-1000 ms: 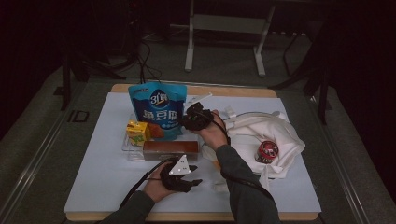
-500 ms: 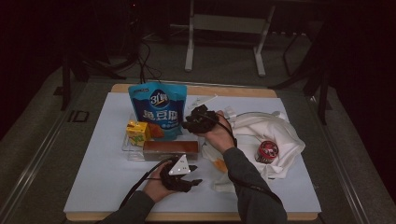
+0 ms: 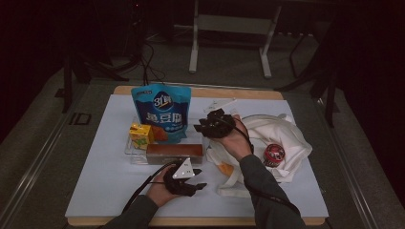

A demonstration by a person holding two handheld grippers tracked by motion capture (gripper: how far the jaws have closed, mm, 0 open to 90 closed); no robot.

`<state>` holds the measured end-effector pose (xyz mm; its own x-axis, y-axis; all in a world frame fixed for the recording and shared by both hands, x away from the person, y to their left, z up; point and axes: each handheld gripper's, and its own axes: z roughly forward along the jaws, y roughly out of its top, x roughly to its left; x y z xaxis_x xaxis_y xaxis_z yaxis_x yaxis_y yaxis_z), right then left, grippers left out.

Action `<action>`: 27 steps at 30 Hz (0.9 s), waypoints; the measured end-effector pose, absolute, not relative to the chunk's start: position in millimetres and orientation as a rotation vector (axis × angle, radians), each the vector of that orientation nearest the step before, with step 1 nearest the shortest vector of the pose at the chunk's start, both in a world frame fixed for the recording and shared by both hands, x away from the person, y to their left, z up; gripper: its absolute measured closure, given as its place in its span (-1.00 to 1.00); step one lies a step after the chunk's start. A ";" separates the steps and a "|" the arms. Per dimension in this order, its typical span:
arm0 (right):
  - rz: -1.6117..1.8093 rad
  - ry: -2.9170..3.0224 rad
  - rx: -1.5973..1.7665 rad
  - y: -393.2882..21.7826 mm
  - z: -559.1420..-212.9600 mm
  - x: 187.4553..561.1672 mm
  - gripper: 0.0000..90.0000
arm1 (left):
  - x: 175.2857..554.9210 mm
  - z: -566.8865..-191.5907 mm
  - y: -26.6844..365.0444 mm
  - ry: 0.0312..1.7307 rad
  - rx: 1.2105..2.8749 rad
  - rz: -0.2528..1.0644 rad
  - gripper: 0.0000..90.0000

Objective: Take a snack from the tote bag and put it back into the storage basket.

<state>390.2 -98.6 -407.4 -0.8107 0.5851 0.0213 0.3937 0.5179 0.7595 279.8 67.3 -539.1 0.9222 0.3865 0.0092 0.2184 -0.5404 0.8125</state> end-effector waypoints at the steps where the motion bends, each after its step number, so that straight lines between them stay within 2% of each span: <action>1: 1.165 2.517 0.839 -103.5 -406.6 388.1 0.43 | 279.9 -539.0 67.4 0.429 2.161 0.234 0.04; 18: 1.031 2.473 0.809 -144.3 -410.9 359.7 0.37 | 279.8 -538.9 67.4 0.427 2.161 0.235 0.04; 27: 1.014 2.438 0.857 -177.3 -411.0 353.1 0.49 | 280.2 -538.8 68.1 0.432 2.157 0.228 0.04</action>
<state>353.1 -177.3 -411.0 -0.7497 0.6548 -0.0959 0.3934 0.5575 0.7310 280.2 68.1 -538.8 0.9221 0.3869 0.0044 0.2213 -0.5366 0.8143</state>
